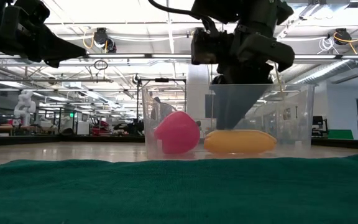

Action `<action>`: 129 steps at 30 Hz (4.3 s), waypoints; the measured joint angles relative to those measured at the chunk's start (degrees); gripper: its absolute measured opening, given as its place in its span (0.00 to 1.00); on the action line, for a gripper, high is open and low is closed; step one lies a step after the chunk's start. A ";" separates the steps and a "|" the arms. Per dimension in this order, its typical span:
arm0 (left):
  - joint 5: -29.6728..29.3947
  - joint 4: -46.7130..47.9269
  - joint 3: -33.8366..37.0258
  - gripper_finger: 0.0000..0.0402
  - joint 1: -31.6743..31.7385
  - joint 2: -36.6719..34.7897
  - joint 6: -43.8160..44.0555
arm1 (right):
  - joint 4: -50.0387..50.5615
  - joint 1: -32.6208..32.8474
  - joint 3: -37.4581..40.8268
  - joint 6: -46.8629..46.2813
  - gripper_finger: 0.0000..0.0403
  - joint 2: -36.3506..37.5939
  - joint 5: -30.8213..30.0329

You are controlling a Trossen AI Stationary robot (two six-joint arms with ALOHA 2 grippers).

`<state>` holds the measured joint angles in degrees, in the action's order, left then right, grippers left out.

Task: Pick and placing Produce into tupperware
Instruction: Put the banana into the transparent bin, then put the grapes into the transparent bin

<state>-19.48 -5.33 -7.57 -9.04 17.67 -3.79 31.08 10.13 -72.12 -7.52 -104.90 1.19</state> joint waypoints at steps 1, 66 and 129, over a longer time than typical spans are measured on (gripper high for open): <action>0.01 -0.01 0.00 0.05 0.00 0.00 0.00 | 0.60 0.00 -0.36 0.25 0.44 0.02 -0.56; -0.09 0.50 0.02 0.05 0.00 0.00 -0.02 | -27.33 -8.92 23.72 4.38 0.00 39.65 2.11; -0.46 0.81 0.02 0.05 0.00 0.00 -0.45 | -71.22 -14.95 65.86 0.12 0.00 74.16 7.61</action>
<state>-19.94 -4.51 -7.55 -9.04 17.67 -4.24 -40.14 -4.82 -6.26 -7.39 -30.74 8.80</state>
